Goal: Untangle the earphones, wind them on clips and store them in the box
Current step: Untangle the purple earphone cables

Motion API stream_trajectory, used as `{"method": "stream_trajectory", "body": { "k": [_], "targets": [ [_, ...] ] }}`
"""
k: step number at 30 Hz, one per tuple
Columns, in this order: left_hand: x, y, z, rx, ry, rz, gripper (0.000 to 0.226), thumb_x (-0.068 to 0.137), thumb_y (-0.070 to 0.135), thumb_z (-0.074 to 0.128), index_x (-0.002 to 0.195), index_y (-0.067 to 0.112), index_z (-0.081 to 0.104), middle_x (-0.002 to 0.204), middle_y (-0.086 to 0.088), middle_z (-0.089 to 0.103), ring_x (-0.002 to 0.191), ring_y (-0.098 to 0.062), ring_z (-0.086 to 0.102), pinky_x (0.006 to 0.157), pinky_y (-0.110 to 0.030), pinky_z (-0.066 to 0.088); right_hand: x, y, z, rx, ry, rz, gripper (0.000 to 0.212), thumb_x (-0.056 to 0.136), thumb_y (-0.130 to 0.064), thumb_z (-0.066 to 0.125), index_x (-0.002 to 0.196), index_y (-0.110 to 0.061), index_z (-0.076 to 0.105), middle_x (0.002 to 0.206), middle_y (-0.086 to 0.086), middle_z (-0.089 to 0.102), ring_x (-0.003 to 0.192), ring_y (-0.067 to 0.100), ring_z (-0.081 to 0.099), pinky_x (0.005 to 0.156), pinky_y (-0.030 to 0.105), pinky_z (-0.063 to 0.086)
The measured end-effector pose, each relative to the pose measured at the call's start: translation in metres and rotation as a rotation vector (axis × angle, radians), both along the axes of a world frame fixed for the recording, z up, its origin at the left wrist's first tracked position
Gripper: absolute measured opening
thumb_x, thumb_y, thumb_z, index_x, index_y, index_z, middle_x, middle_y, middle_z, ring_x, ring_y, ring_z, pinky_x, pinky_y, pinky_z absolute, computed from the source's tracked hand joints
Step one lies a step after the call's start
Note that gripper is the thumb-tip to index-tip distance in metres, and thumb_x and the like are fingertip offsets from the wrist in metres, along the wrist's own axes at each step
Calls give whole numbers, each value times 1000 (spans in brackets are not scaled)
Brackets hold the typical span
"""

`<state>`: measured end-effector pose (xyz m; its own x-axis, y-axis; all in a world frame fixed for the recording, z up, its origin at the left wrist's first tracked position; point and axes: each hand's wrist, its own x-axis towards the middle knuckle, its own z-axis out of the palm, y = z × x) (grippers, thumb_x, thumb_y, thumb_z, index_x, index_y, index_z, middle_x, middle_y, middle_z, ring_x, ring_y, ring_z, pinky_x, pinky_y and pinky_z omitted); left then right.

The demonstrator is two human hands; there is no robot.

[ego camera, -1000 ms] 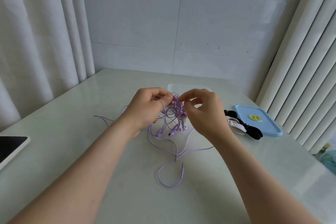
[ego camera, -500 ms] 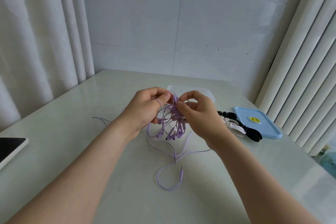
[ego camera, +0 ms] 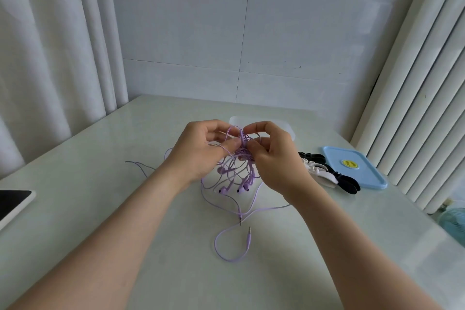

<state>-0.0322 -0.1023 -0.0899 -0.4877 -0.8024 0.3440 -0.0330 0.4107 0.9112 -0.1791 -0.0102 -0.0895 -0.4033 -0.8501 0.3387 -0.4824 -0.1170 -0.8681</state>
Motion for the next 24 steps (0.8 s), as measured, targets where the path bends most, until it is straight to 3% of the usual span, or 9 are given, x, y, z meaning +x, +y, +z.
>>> {"method": "stream_trajectory", "body": {
  "k": [3,7,9,11,13,15,18,21,24],
  "targets": [
    [1,-1,-1,-89,-40,10,19,89,30,84,105,32,73,84,3,75,66,-4,64,66,-24,48,0,1,1,5,59,8,23,106,-8,50,114,-24,64,85,5,79,78,30,74,68,43,57],
    [-1,-3,-6,-193,-79,35,24,86,42,84,103,34,68,82,5,74,68,-10,66,77,-34,53,-1,2,3,-6,99,-22,20,106,-7,47,112,-18,63,79,6,75,55,6,64,54,25,47],
    [-1,-5,-8,-191,-74,47,23,87,44,82,100,32,69,80,5,74,73,-12,69,81,-37,55,-2,1,2,-35,86,-34,19,104,-11,48,107,-21,64,75,8,74,60,23,67,54,42,54],
    [0,-7,-7,-182,-79,37,19,90,44,80,98,30,70,84,5,75,81,-13,72,84,-39,58,-2,1,4,-66,39,-11,17,103,-12,49,103,-21,64,75,15,71,69,43,65,56,43,53],
    [1,-5,-4,-141,-65,-10,14,94,39,76,97,27,70,85,9,75,77,-9,70,72,-35,56,-2,4,6,-82,-15,36,13,103,-9,50,106,-15,62,73,17,67,62,33,61,57,30,49],
    [1,-2,1,-43,-12,-53,12,101,33,68,96,22,69,80,8,69,58,-7,57,55,-25,42,-2,7,9,-76,-47,84,12,105,-6,49,111,-9,59,73,17,64,58,17,59,54,20,44],
    [0,-2,5,148,84,-105,20,107,22,58,93,14,70,79,-2,60,45,-12,30,49,-25,29,-2,5,6,-31,-18,120,16,107,-6,45,112,-12,59,85,28,70,61,23,52,54,29,39],
    [-1,-4,6,311,139,-113,21,105,16,56,93,13,72,81,-3,54,49,-13,23,45,-24,28,-2,2,2,8,-8,115,23,105,0,43,111,-13,61,92,31,70,58,21,45,48,28,35],
    [-3,-7,5,424,181,-76,21,106,15,53,95,10,70,80,-3,54,48,-13,23,43,-23,26,-2,3,3,-22,-54,144,26,95,8,53,107,-9,67,92,25,72,61,18,57,58,28,49]
  ]
}}
